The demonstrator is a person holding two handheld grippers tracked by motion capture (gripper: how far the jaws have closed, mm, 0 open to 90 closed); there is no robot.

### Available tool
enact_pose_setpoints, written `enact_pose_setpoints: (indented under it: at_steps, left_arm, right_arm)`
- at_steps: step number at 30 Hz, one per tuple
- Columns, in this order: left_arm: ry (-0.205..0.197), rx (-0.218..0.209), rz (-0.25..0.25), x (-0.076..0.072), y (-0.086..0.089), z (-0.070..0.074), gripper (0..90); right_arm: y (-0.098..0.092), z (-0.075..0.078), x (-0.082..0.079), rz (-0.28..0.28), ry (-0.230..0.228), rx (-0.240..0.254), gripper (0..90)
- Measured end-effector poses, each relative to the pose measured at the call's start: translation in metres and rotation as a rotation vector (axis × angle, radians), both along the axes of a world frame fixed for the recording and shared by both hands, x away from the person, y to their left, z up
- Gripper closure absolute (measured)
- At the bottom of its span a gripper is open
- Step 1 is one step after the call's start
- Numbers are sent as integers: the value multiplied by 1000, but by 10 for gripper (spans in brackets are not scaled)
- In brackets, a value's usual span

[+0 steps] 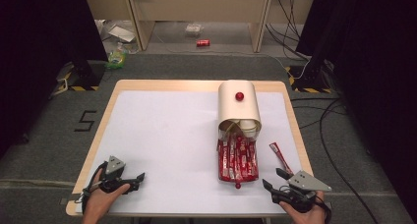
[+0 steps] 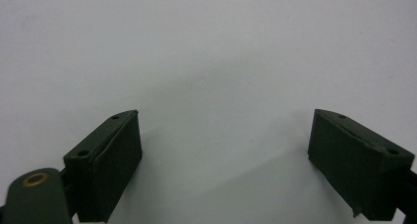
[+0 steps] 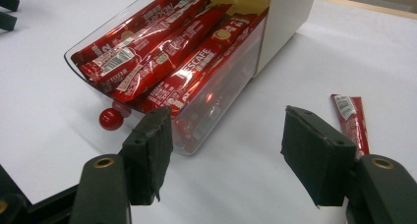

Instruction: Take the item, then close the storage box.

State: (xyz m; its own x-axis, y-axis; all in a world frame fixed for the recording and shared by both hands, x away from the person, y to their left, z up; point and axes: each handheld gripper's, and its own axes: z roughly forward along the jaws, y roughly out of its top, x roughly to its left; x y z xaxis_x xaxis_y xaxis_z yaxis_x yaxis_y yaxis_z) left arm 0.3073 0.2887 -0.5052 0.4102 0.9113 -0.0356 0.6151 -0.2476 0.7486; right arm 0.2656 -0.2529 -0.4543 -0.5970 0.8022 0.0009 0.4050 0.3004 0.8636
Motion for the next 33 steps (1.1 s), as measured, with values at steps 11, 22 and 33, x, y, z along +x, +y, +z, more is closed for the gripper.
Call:
enact_pose_setpoints:
  at_steps: [11, 22, 33]
  left_arm:
    - [0, 0, 0, 0, 0, 0, 122]
    - [0, 0, 0, 0, 0, 0, 122]
    - [0, 0, 0, 0, 0, 0, 122]
  right_arm:
    - [2, -2, -4, 20, 9, -4, 368]
    - [3, -3, -4, 27, 13, 2, 366]
    - [8, -6, -3, 51, 27, -3, 363]
